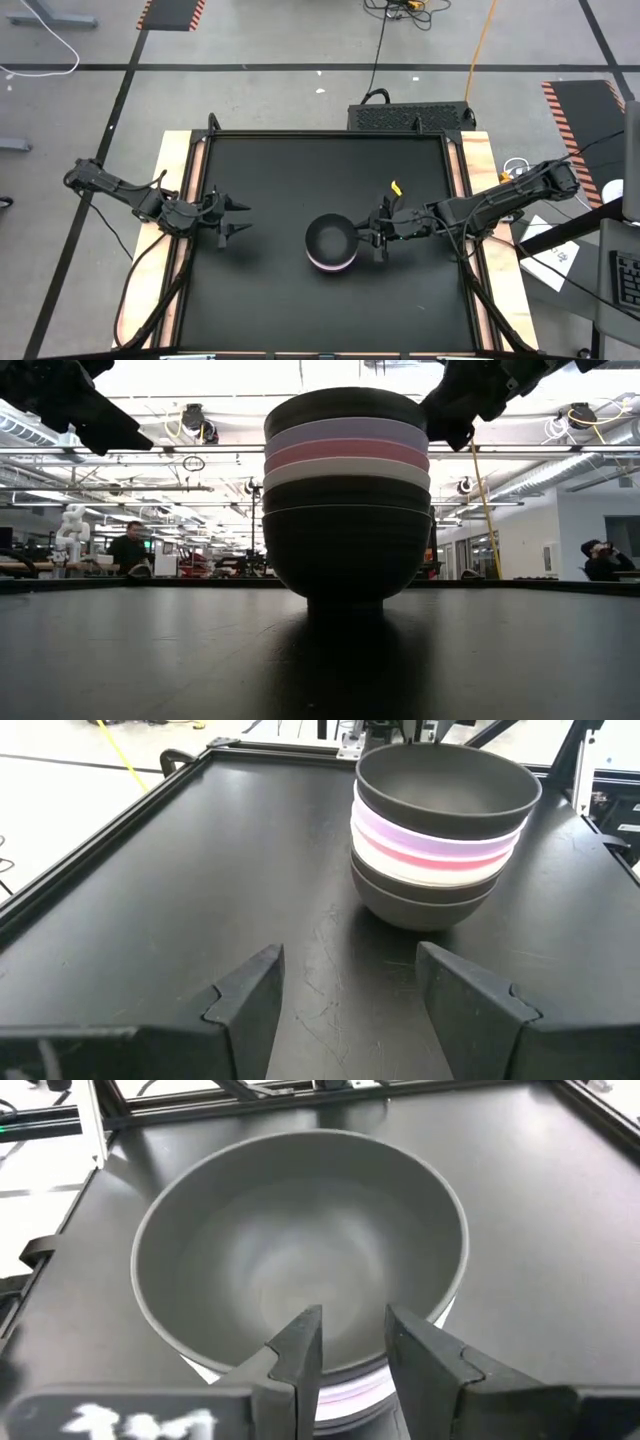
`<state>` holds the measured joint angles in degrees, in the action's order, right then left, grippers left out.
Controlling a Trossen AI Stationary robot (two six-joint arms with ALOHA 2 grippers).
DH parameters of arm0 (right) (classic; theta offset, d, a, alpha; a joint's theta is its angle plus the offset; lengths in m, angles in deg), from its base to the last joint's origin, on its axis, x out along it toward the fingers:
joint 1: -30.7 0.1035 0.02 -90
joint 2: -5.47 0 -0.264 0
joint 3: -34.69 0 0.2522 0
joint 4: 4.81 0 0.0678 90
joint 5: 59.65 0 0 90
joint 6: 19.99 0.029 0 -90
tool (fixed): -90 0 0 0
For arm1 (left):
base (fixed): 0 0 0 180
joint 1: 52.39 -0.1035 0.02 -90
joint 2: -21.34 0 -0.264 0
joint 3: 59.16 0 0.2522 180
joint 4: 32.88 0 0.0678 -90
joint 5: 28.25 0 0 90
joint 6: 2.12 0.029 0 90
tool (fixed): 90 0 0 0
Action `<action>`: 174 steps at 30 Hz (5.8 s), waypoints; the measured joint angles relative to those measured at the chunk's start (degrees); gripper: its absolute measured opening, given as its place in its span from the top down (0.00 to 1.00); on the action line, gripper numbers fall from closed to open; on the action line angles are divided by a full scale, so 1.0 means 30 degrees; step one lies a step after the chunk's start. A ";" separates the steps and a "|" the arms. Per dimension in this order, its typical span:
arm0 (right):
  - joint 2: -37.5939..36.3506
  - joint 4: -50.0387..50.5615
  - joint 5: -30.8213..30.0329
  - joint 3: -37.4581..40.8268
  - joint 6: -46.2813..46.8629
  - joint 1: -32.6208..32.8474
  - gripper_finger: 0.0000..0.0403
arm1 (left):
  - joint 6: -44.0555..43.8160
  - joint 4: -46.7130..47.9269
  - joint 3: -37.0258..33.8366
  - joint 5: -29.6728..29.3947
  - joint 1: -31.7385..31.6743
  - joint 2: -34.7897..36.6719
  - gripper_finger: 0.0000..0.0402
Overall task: Nest bowls inside each other
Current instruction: Return to Home Position
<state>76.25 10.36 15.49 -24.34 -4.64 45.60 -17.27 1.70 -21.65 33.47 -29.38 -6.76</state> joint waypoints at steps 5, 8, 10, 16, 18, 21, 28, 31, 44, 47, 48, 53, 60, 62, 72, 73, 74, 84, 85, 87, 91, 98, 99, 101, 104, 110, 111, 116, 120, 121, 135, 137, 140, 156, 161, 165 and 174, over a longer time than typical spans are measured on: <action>-0.0002 -0.0188 -0.0013 0.0062 0.0029 0.0000 0.75 | 0.0015 -0.0015 0.0000 0.0000 0.0000 -0.0006 0.42; 0.0007 -0.0834 -0.0031 0.0078 -0.0554 0.0000 0.75 | 0.0093 -0.0022 0.0000 0.0000 0.0000 -0.0001 0.42; 0.0007 -0.1455 -0.0030 0.0078 -0.1178 0.0000 0.75 | 0.0291 -0.0050 0.0000 0.0000 0.0000 -0.0007 0.42; -0.0433 -0.1956 -0.0209 0.0078 -0.3304 0.0114 0.75 | 0.3158 -0.0560 0.0000 0.0297 0.0292 0.0002 0.42; -0.0786 -0.1698 -0.1078 0.0078 -0.3850 0.0349 0.75 | 0.4046 -0.0904 0.0000 0.0334 0.0572 0.0083 0.42; -0.1497 -0.1673 -0.1578 0.0318 -0.4245 0.0609 0.75 | 0.5382 -0.2010 0.0000 0.1839 0.1101 0.0497 0.42; -0.4445 -0.2773 -0.2031 0.3083 -0.3920 0.0874 0.75 | 0.5526 -0.1497 -0.0082 0.1669 0.2260 0.2206 0.42; -0.5938 -0.3464 -0.2060 0.4581 -0.3838 0.0867 0.75 | 0.5600 -0.1360 -0.0608 0.0983 0.2417 0.3311 0.42; -0.8659 -0.1733 -0.3154 0.5579 -0.3854 0.0791 0.75 | 0.4967 -0.1178 -0.1561 -0.2154 0.2426 0.6491 0.42; -0.8684 -0.1532 -0.3146 0.5579 -0.3937 0.0729 0.75 | 0.6022 -0.3225 -0.2820 -0.2161 0.2433 0.6487 0.42; -0.8684 -0.1524 -0.3146 0.5579 -0.4027 0.0729 0.75 | 0.6522 -0.4077 -0.3415 -0.2012 0.2428 0.6484 0.42; -0.8787 -0.1515 -0.3080 0.5579 -0.4767 0.0729 0.75 | 0.8808 -0.7434 -0.5648 -0.0903 0.2213 0.6534 0.42; -0.9675 -0.0718 -0.2985 0.5579 -0.5326 0.0721 0.75 | 0.8880 -0.6379 -0.5333 0.0839 0.1476 0.6550 0.42; -0.9848 -0.0697 -0.2978 0.5629 -0.5277 0.0721 0.75 | 0.8582 -0.5901 -0.5340 0.0918 0.1243 0.6543 0.42; -1.2832 -0.0361 -0.2991 0.7808 -0.4909 0.0648 0.75 | 0.7704 -0.4816 -0.5340 0.1197 0.1086 0.6543 0.42; -1.3316 -0.0377 -0.2982 0.8085 -0.4823 0.0648 0.75 | 0.7739 -0.4744 -0.5340 0.1431 0.1086 0.6543 0.42; -1.3855 -0.0332 -0.2970 0.8378 -0.4763 0.0649 0.75 | 0.7745 -0.4596 -0.5340 0.1577 0.1086 0.6543 0.42; -1.8828 0.2562 0.1525 0.9032 -0.4338 0.0648 0.75 | 0.8867 -0.4322 -0.5340 0.5064 0.1086 0.6535 0.42; -1.9238 0.3013 0.2275 0.9032 -0.4382 0.0648 0.75 | 0.9121 -0.4192 -0.5340 0.5613 0.1086 0.6535 0.42; -2.0033 0.3854 0.3487 0.9034 -0.4339 0.0654 0.75 | 0.9487 -0.3956 -0.5340 0.6345 0.1090 0.6528 0.42; -2.1430 0.4563 0.3578 0.9040 -0.4236 0.0646 0.75 | 0.9582 -0.3427 -0.5340 0.6581 0.1086 0.6535 0.42; -2.3033 0.4437 0.3477 0.9181 -0.4019 0.0648 0.75 | 0.9159 -0.2987 -0.5421 0.7069 0.1086 0.6528 0.42; -2.3153 0.4406 0.3437 0.9318 -0.3855 0.0648 0.75 | 0.9023 -0.2992 -0.5421 0.7084 0.1086 0.6528 0.42; -2.3285 0.4383 0.2696 0.9645 -0.3095 0.0657 0.75 | 0.8859 -0.2994 -0.5421 0.7066 0.1093 0.6528 0.42; -2.3560 0.4475 0.1349 1.0342 -0.2341 0.0636 0.75 | 0.8849 -0.3016 -0.5421 0.6435 0.1086 0.6528 0.42; -2.3569 0.3199 0.0909 1.1666 -0.3012 0.0648 0.75 | 0.8960 -0.3052 -0.5421 0.4811 0.0766 0.6528 0.42; -2.3569 0.2919 0.0925 1.1779 -0.3210 0.0648 0.75 | 0.8969 -0.3060 -0.5421 0.4809 0.0578 0.6528 0.42; -2.3569 0.2060 0.0368 1.2448 -0.4084 0.0648 0.75 | 0.9223 -0.3045 -0.5421 0.5259 -0.0638 0.6528 0.42; -2.3570 0.1536 0.0050 1.3038 -0.4303 0.0648 0.75 | 0.9574 -0.3014 -0.5428 0.6593 -0.1685 0.6528 0.42; -2.3584 0.1202 -0.0063 1.3253 -0.4301 0.0637 0.75 | 0.9610 -0.2999 -0.5428 0.6896 -0.1966 0.6528 0.42; -2.3561 -0.0687 0.0409 1.4234 -0.4826 -0.2172 0.75 | 0.9349 -0.4923 -0.6892 1.0763 -0.6688 0.6358 0.42; -2.3548 -0.0639 0.0599 1.4320 -0.4787 -0.2742 0.75 | 0.9209 -0.5917 -0.7142 1.1472 -0.7254 0.6093 0.42; -2.3468 -0.0958 0.0676 1.4644 -0.4698 -0.3626 0.75 | 0.9022 -0.6602 -0.7356 1.2155 -0.7920 0.5442 0.42; -2.1020 -0.0787 0.4633 1.4803 -0.4620 -0.9557 0.75 | 0.9645 -0.8946 -0.7730 1.4533 -1.3068 0.1482 0.42; -2.0653 -0.0896 0.5599 1.4803 -0.4635 -1.0976 0.75 | 0.9943 -0.9469 -0.7730 1.5934 -1.4204 0.1180 0.42; -2.0662 -0.1412 0.6607 1.4803 -0.4663 -1.1612 0.75 | 0.9665 -0.9466 -0.7730 1.6074 -1.4828 0.1188 0.42; -2.0662 -0.2986 1.0812 1.4810 -0.3853 -1.1693 0.75 | 0.8881 -0.9476 -0.7730 1.8587 -1.4744 0.1188 0.42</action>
<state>14.26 1.41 47.93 20.09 -16.20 10.52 9.37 -26.73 -44.84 89.23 -73.61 -3.19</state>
